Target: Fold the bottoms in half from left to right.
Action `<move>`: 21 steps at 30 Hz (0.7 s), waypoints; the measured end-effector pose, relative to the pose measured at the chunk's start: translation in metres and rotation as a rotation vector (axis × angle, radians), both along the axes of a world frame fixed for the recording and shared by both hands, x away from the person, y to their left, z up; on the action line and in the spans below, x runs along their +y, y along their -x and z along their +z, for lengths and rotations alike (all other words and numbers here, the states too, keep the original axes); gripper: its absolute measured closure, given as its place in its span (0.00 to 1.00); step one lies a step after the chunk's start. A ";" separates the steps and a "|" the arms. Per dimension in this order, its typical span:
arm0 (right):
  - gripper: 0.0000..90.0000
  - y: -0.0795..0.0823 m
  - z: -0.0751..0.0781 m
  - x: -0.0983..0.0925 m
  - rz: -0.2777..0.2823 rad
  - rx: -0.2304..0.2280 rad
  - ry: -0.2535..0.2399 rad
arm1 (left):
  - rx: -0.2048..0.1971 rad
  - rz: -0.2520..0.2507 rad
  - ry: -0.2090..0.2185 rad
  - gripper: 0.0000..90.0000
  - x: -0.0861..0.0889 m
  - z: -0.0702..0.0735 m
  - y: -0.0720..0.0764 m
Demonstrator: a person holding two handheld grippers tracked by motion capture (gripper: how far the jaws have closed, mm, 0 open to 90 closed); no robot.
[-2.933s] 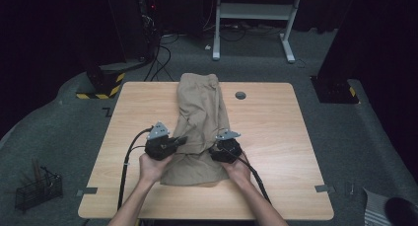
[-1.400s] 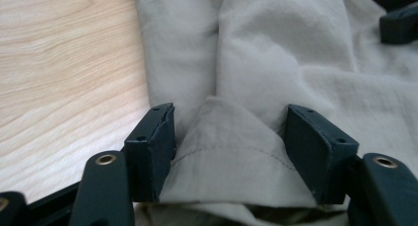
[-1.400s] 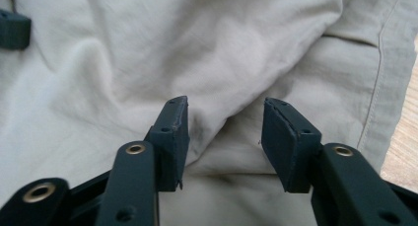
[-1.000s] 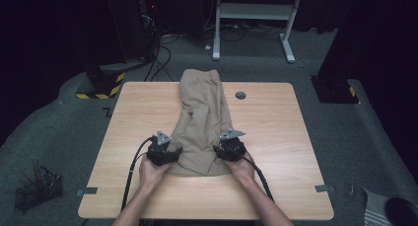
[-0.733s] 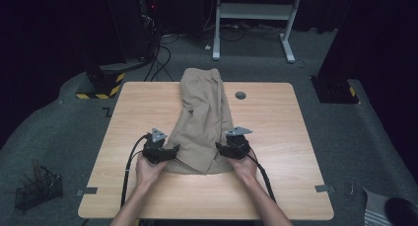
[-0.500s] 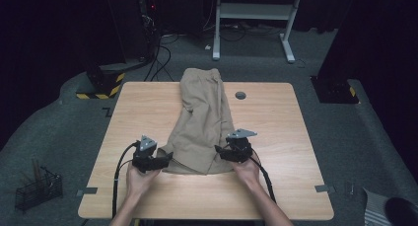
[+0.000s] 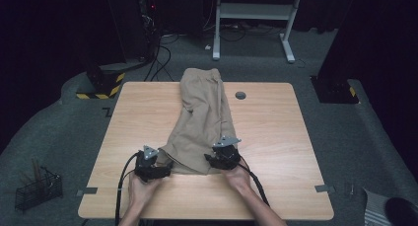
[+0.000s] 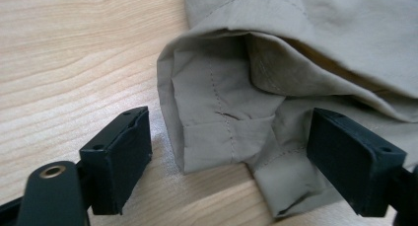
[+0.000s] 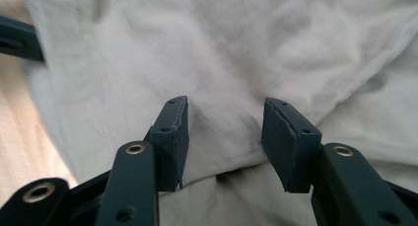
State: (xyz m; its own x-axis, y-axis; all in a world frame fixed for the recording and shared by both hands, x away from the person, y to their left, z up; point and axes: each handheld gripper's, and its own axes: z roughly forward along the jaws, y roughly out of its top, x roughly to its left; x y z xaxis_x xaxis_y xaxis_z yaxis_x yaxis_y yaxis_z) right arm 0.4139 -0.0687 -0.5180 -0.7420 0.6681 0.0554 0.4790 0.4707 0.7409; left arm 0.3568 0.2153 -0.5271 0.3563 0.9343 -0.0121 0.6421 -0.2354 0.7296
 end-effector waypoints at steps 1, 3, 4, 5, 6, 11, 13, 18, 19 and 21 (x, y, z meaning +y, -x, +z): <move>0.61 -0.001 -0.002 0.000 0.000 0.004 0.010 | 0.001 0.001 0.001 0.18 0.000 0.000 0.000; 0.69 0.000 -0.004 0.000 0.004 -0.018 0.032 | -0.004 0.003 0.002 0.17 0.001 -0.001 -0.001; 0.74 0.000 -0.003 0.000 0.007 -0.030 0.048 | -0.008 0.004 0.004 0.17 0.001 -0.001 -0.001; 0.78 0.001 -0.003 0.000 0.011 -0.036 0.059 | -0.011 0.005 0.003 0.17 0.001 -0.001 -0.001; 0.83 0.001 -0.002 -0.001 0.014 -0.039 0.066 | -0.012 0.006 0.004 0.17 0.001 -0.001 -0.001; 1.00 0.000 -0.001 -0.004 0.030 -0.056 0.093 | -0.011 0.011 0.005 0.17 0.001 -0.001 -0.002; 0.99 -0.001 -0.001 -0.006 0.027 -0.041 0.078 | -0.011 0.011 0.005 0.17 0.001 -0.001 -0.002; 0.82 0.001 0.004 -0.017 0.007 -0.011 0.017 | -0.012 0.012 0.002 0.18 0.001 -0.001 -0.001; 0.79 0.002 0.005 -0.019 0.001 -0.005 0.011 | -0.012 0.013 0.002 0.18 0.001 -0.001 -0.001; 0.71 0.001 0.007 -0.025 -0.017 0.006 -0.008 | -0.013 0.015 0.002 0.18 0.001 -0.001 -0.001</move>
State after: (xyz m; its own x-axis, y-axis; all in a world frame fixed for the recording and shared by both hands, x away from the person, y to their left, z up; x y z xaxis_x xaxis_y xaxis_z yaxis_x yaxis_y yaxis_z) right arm 0.4129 -0.0936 -0.5112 -0.7302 0.6801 0.0652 0.4914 0.4565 0.7417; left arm 0.3581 0.2168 -0.5284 0.3423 0.9396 -0.0091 0.6362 -0.2246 0.7381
